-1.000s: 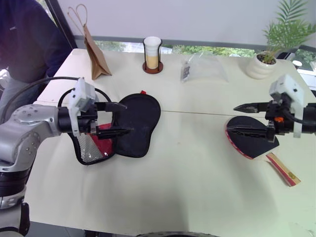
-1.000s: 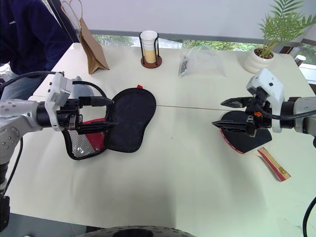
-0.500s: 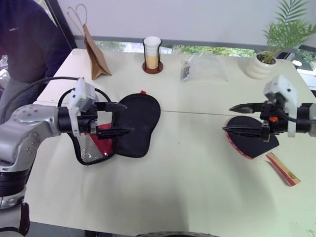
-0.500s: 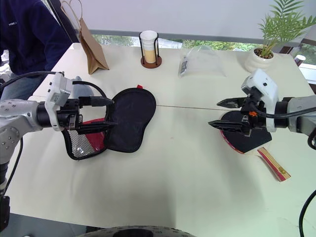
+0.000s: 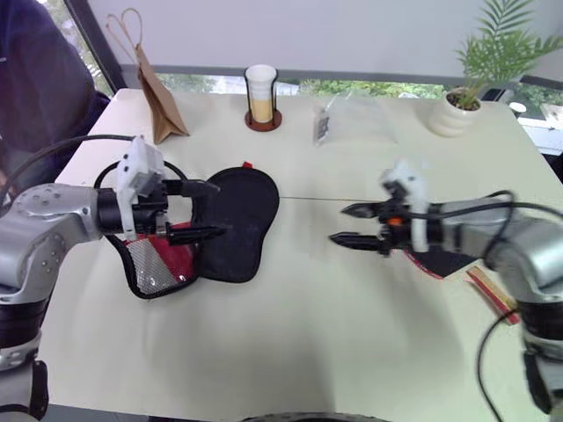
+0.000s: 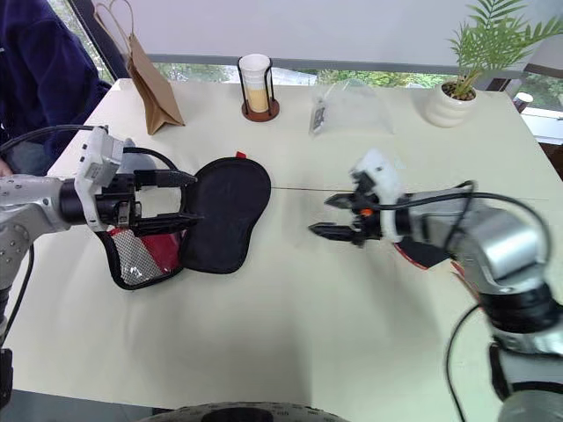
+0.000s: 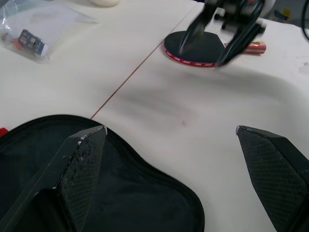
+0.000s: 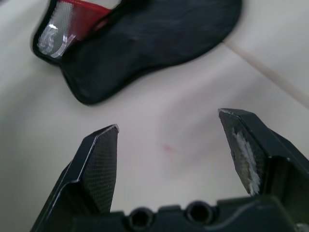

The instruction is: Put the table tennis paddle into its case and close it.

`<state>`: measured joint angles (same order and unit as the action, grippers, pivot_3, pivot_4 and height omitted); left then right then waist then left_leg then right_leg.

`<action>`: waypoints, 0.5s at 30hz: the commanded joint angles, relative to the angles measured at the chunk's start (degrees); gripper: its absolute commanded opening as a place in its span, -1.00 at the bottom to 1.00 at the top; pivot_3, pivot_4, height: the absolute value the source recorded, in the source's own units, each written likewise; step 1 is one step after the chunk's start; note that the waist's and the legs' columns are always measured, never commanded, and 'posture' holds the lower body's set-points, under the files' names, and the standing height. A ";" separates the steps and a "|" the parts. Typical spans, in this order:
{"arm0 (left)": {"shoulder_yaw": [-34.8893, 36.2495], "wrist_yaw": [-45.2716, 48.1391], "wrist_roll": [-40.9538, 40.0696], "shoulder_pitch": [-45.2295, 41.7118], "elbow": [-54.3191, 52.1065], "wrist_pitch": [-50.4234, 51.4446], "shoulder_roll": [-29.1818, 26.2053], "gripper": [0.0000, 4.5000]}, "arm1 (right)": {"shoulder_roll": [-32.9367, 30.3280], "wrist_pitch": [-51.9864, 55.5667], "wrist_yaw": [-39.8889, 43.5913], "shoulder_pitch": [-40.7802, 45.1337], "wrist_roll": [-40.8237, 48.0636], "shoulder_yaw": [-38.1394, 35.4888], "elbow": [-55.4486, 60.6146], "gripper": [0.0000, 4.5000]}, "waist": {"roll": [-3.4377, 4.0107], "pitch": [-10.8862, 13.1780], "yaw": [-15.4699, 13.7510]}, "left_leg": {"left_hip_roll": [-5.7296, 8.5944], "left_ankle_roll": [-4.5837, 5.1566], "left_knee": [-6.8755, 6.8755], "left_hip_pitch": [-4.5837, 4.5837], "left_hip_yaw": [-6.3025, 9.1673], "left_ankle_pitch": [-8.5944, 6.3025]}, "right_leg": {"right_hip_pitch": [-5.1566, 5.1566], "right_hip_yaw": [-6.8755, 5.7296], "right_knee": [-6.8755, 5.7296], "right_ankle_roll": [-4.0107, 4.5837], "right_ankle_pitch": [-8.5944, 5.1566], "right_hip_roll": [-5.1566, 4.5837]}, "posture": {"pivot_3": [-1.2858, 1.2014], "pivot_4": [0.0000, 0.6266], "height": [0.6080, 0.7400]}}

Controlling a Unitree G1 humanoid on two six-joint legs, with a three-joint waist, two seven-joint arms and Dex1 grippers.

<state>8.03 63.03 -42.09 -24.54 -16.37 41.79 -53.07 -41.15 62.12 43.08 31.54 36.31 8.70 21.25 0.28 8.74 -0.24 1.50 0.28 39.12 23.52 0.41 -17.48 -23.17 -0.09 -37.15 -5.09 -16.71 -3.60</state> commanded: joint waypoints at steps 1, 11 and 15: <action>2.48 0.21 -0.09 -0.18 -0.89 -0.63 -1.43 1.00 | 7.22 2.81 -5.06 2.76 -2.52 5.61 -2.54 0.60 | -0.01 0.00 0.05 | 0.00 -0.01 0.01 0.01 -0.01 0.01 | -0.01 0.00 -0.03 0.00 0.00 0.00 | 0.03 -0.52 1.00; 4.21 -0.90 -1.28 2.38 -3.92 1.12 -2.29 1.00 | 24.33 1.58 -11.05 8.18 -10.37 14.34 -16.62 0.60 | -0.04 0.00 0.43 | 0.06 -0.02 0.02 0.00 -0.02 0.01 | -0.05 0.00 -0.13 0.00 0.00 0.02 | 0.03 -0.52 1.00; 4.87 -1.68 -1.84 3.38 -4.99 1.67 -2.43 1.00 | 28.43 -1.12 -11.72 10.20 -14.47 17.07 -22.65 0.60 | -0.06 -0.02 1.34 | 0.07 -0.03 -0.01 -0.01 -0.01 0.02 | -0.09 -0.01 -0.27 0.00 0.00 0.04 | 0.03 -0.52 1.00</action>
<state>10.55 61.69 -43.14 -20.85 -19.59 43.49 -54.67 -13.38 62.02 31.59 41.14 23.28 24.66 0.14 0.22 8.73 1.10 1.57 0.25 39.09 23.50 0.40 -17.46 -23.26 -0.10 -37.52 -5.09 -16.71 -3.54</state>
